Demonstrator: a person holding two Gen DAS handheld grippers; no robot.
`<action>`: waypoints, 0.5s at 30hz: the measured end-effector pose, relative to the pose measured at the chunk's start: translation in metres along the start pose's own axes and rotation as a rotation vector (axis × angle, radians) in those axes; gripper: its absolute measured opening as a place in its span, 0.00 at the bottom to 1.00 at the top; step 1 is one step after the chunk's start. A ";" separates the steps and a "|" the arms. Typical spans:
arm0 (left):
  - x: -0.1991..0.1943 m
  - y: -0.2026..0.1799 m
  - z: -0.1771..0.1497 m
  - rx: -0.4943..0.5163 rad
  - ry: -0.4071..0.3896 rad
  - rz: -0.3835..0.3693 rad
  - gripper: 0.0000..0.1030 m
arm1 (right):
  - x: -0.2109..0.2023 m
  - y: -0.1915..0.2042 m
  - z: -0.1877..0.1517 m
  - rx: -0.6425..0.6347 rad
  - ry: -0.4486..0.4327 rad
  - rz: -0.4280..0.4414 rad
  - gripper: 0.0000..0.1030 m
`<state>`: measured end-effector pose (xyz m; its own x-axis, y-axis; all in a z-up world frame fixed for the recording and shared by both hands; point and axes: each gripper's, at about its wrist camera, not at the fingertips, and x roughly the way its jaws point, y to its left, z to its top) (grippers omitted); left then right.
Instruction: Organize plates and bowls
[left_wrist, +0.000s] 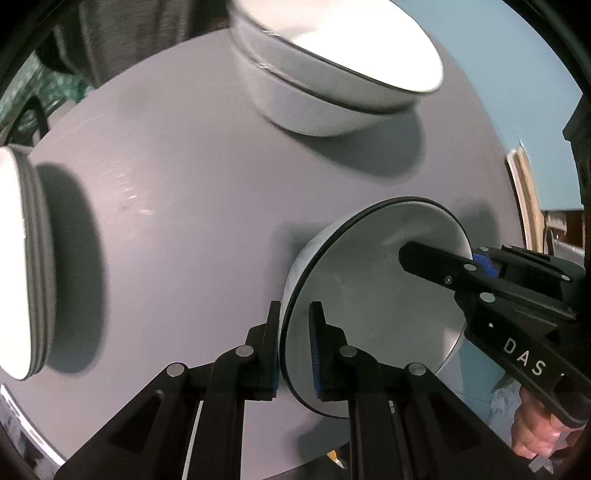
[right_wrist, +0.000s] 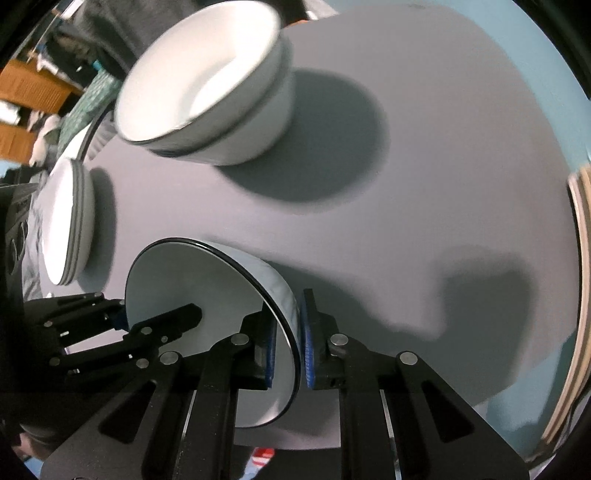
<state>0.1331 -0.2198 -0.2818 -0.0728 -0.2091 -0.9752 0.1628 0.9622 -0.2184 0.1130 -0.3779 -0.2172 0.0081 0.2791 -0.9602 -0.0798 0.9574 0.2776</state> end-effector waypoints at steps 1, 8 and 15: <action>-0.001 0.002 -0.001 -0.011 -0.002 0.001 0.13 | 0.001 0.004 0.003 -0.012 0.004 0.003 0.12; -0.005 0.017 -0.012 -0.065 -0.019 0.002 0.13 | 0.016 0.027 0.019 -0.054 0.020 0.009 0.12; -0.007 0.016 -0.011 -0.083 -0.031 -0.016 0.13 | 0.017 0.039 0.017 -0.049 0.016 0.008 0.12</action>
<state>0.1256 -0.2009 -0.2784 -0.0444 -0.2282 -0.9726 0.0796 0.9696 -0.2312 0.1266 -0.3349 -0.2221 -0.0088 0.2855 -0.9583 -0.1287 0.9501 0.2843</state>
